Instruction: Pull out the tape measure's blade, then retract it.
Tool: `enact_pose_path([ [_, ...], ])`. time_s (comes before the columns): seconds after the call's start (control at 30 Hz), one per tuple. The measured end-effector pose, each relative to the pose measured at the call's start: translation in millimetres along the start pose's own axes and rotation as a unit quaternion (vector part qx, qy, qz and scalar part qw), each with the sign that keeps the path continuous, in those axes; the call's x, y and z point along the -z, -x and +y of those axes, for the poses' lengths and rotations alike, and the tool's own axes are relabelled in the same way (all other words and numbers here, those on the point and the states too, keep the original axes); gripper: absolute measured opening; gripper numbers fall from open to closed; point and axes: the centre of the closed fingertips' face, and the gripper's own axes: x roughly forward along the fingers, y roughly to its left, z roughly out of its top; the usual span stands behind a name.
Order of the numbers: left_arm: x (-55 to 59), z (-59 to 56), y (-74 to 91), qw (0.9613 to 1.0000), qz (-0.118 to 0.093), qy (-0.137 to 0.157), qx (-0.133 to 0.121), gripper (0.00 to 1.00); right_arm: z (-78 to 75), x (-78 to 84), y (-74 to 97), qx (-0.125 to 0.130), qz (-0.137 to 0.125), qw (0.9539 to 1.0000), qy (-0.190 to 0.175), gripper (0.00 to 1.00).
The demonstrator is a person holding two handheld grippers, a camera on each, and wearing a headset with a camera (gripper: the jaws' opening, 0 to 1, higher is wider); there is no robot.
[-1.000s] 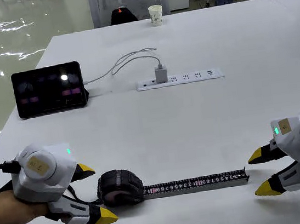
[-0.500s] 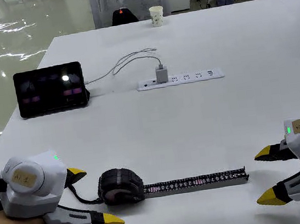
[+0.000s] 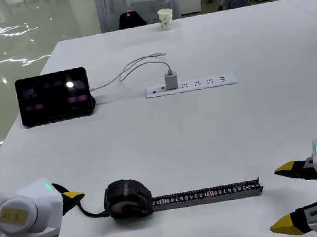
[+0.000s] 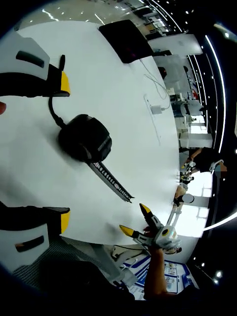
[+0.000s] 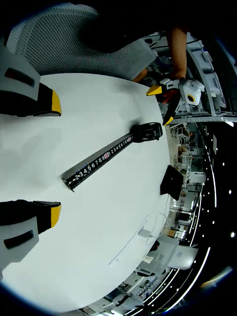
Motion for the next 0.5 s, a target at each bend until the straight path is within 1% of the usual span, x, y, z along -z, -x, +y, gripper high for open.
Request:
enact_pose_path([
  [0.07,0.8,-2.5,1.6,1.0000,-0.005,0.006,-0.003,0.90,2.0,-1.2,1.2,0.006,-0.004,1.0000,-0.005,0.69],
  [0.17,3.2,-6.2,3.7,0.9999,-0.007,0.011,-0.009,0.90,4.3,-3.1,3.1,0.015,-0.011,0.9997,-0.014,0.72],
  [0.3,1.5,-11.6,8.5,0.9993,-0.020,0.023,-0.021,0.92,10.3,-7.1,6.4,0.027,-0.025,0.9989,-0.030,0.74],
  [0.4,2.4,-15.3,9.6,0.9990,-0.025,0.029,-0.025,0.92,14.9,-10.9,7.4,0.034,-0.040,0.9971,-0.054,0.76],
  [0.5,3.4,-18.2,10.8,0.9984,-0.029,0.037,-0.030,0.93,19.8,-10.1,7.4,0.040,-0.042,0.9963,-0.063,0.79],
])
